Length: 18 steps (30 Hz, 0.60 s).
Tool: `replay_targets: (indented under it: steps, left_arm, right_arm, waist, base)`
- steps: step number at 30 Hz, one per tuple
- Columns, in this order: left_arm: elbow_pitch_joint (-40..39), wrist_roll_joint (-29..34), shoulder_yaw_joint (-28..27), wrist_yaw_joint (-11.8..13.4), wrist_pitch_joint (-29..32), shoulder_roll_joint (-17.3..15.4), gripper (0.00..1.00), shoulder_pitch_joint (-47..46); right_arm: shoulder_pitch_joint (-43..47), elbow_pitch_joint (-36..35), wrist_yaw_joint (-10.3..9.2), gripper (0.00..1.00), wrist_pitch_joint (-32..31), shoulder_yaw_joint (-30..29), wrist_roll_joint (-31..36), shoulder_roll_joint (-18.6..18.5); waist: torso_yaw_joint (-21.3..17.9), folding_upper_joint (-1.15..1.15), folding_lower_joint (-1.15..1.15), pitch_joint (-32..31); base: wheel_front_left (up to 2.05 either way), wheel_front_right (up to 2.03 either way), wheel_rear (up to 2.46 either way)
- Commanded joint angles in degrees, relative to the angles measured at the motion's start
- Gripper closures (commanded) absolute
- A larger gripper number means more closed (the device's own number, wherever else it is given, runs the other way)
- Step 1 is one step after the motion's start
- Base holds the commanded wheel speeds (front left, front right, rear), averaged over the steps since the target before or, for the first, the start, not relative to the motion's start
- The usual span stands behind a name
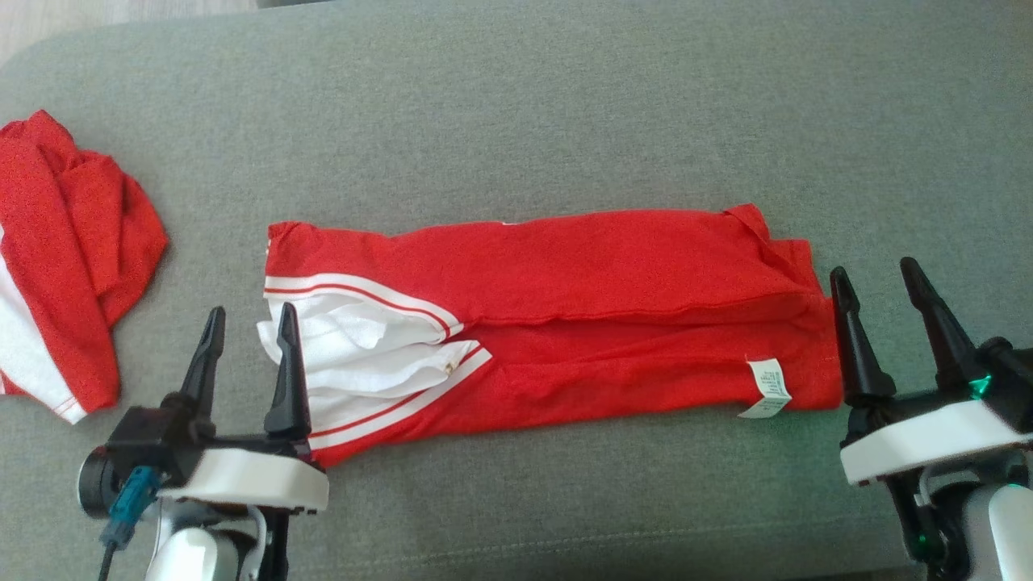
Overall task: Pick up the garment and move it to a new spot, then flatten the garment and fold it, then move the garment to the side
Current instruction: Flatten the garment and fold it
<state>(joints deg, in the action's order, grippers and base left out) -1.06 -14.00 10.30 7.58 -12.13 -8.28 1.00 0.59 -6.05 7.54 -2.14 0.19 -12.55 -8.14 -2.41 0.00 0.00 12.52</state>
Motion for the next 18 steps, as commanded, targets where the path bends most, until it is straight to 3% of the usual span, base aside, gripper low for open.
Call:
replay_targets:
  steps: [1, 8, 18]
  left_arm:
    - [-1.5, 0.3, -1.9, 0.3, -0.2, -0.9, 0.0, -1.8]
    - [-2.0, 0.2, -1.4, 0.2, -0.3, -0.9, 0.0, -3.3]
    - [0.1, 0.2, 0.1, -0.7, -1.4, 0.0, 0.0, -7.4]
  right_arm:
    - [-0.8, -1.7, -0.05, 0.0, -0.2, 1.0, -0.4, -0.7]
    - [-2.9, 0.9, -0.05, 0.0, -1.3, 0.8, -1.6, -1.0]
    - [-8.0, 13.0, -0.05, 0.0, -4.5, 0.5, -3.8, -2.9]
  waist:
    - [0.0, 0.0, 0.0, 0.1]
    - [0.5, 0.0, 0.0, 2.3]
    - [2.5, 0.0, 0.0, 7.0]
  base:
    - [0.0, 0.0, 0.0]
    - [0.0, 0.0, 0.0]
    - [0.0, 0.0, 0.0]
